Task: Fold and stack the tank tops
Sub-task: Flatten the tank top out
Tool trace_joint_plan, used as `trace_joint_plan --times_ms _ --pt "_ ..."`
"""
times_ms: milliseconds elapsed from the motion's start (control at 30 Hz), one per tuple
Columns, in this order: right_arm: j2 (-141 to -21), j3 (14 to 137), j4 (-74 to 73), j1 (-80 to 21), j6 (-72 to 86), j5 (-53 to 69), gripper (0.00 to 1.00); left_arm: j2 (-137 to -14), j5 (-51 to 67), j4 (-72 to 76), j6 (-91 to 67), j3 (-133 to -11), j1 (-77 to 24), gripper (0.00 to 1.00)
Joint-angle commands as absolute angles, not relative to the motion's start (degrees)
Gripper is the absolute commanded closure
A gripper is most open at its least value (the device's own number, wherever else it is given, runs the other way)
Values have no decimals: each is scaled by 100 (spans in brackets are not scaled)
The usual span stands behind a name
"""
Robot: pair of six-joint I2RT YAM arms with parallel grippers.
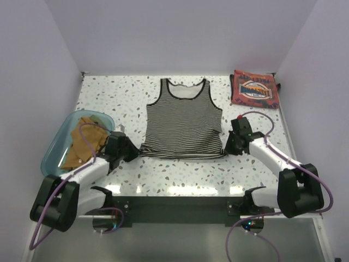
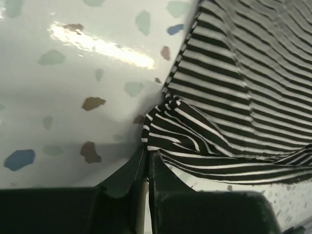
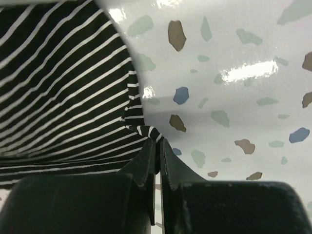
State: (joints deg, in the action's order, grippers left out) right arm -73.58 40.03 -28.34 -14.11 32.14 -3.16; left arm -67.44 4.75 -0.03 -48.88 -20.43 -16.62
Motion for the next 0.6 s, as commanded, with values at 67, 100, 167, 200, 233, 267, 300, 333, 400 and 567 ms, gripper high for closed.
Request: trace_joint_plan --times_ms 67,100,167,200,233,267,300,333,400,567 --pt "-6830 3929 -3207 -1336 3340 -360 100 -5795 817 -333 -5326 -1837 -2012 100" --pt "-6751 3903 -3312 -1327 3340 -456 100 -5653 852 -447 -5344 -1802 -2039 100" --pt "-6400 3876 -3610 -1327 3331 -571 100 -5363 914 -851 -5344 -1784 -2092 100" --pt "-6268 3902 -3734 -1318 3322 -580 100 -5074 914 -992 -5352 -1802 -2100 100" --pt "-6153 3911 -3857 -1318 3322 -537 100 -4915 940 -1219 -5344 -1802 -2118 100" --pt "-5900 3937 -4119 -1327 3340 -510 100 -4774 1010 -1326 -5344 -1802 -2136 100" --pt "-5767 3911 -4174 -1327 3392 -362 100 -4520 1072 -1432 -5379 -1810 -2144 100" --pt "-5635 3894 -4366 -1327 3532 -125 100 -4413 1142 -1607 -5396 -1819 -2162 100" --pt "-5275 3902 -4569 -1327 3682 -9 100 -4168 1344 -1757 -5458 -1837 -2241 100" --pt "-4765 4131 -5491 -1327 3779 17 100 -4008 1897 -2205 -5528 -1942 -2338 99"
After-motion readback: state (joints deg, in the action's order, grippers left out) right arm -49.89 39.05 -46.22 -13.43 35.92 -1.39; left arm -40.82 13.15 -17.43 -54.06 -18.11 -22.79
